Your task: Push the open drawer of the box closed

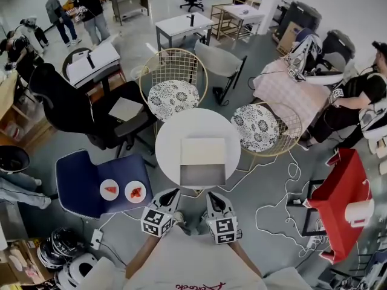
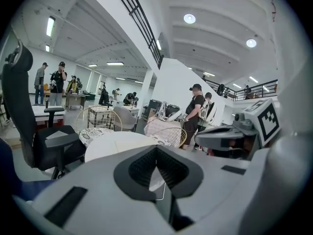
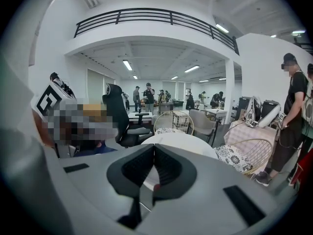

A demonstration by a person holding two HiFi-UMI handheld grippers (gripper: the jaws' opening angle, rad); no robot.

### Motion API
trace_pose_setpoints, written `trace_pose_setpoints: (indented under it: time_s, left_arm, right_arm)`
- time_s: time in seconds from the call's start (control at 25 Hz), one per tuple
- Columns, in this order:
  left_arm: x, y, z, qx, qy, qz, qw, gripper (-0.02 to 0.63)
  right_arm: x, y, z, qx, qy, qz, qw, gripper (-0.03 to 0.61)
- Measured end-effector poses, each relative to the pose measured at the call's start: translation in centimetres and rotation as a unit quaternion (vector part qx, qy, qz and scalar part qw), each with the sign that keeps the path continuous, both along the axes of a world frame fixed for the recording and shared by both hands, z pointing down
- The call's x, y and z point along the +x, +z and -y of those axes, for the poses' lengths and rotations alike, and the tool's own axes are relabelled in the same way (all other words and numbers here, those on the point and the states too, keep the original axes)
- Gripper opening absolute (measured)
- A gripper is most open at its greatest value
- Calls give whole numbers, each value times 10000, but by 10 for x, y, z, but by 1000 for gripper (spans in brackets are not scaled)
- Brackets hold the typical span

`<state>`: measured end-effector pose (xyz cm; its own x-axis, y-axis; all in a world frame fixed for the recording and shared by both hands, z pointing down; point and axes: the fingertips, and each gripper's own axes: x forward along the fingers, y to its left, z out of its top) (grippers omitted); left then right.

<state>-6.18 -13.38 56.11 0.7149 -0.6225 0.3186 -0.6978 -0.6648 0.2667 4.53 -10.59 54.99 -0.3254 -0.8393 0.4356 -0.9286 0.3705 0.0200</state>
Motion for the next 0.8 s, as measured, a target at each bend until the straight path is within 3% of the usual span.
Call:
trace_pose_setpoints:
  time_s: [0.44, 0.8]
  left_arm:
    - [12, 10, -11, -161, -193, 185, 9995, 12]
    - [13, 43, -37, -641, -155, 235, 9975, 12]
  right_arm:
    - [18, 17, -3, -179, -172, 74, 9997, 15]
    - [14, 65, -36, -926, -345, 69, 9951, 15]
